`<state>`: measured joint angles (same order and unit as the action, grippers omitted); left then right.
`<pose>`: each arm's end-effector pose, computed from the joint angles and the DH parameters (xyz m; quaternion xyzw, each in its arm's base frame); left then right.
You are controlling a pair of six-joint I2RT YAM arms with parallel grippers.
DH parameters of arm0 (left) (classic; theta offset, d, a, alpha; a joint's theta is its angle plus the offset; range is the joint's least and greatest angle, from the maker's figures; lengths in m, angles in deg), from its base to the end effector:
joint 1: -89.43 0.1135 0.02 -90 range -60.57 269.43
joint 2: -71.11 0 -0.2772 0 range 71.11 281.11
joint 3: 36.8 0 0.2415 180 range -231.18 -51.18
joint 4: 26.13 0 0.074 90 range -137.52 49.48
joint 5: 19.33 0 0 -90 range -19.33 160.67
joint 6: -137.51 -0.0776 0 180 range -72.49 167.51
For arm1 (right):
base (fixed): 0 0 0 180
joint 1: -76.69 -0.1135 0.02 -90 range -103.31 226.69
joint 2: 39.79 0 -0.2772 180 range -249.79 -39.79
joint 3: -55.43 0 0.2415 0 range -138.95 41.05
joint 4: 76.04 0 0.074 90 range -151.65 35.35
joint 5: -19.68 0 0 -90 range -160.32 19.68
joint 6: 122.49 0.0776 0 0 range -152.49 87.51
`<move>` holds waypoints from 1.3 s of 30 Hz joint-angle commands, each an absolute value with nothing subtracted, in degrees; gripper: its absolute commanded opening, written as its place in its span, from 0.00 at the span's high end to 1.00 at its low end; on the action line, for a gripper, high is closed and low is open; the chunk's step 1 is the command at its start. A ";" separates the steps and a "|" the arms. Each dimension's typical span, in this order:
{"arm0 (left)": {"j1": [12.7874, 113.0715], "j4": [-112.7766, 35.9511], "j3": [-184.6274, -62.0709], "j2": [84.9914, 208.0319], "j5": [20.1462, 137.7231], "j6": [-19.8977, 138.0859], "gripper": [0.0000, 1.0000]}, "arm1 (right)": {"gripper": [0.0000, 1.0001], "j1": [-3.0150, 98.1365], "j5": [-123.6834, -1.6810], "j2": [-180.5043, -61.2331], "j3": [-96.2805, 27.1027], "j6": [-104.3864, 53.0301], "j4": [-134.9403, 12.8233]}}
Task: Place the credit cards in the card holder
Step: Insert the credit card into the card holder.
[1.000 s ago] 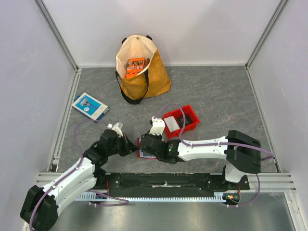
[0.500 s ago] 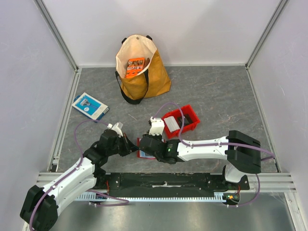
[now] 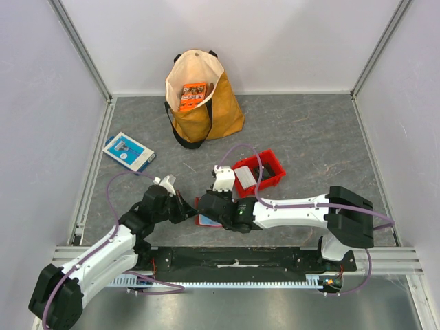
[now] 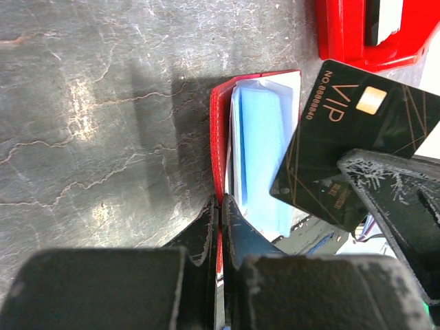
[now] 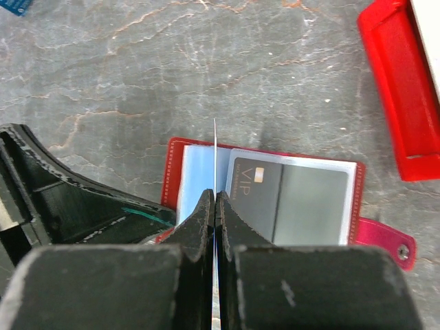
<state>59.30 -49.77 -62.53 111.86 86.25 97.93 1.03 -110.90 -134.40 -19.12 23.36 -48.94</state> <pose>0.1274 -0.0980 0.1389 -0.0995 0.8894 -0.3707 0.2485 0.1380 0.3358 0.2095 -0.0254 0.8819 0.1798 0.4350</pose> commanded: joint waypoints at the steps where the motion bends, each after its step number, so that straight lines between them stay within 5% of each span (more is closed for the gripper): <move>1: 59.19 -47.72 -62.08 111.97 87.20 98.93 0.98 | 1.00 0.66 -116.20 -131.11 -20.83 24.02 -43.21; 25: 59.19 -48.25 -60.94 112.50 86.14 98.75 0.98 | 1.00 1.71 -116.91 -126.37 -16.44 27.54 -37.92; 39: 59.11 -46.58 -59.18 115.31 85.35 98.23 0.98 | 1.00 8.75 -103.29 -121.35 -6.16 25.87 -42.93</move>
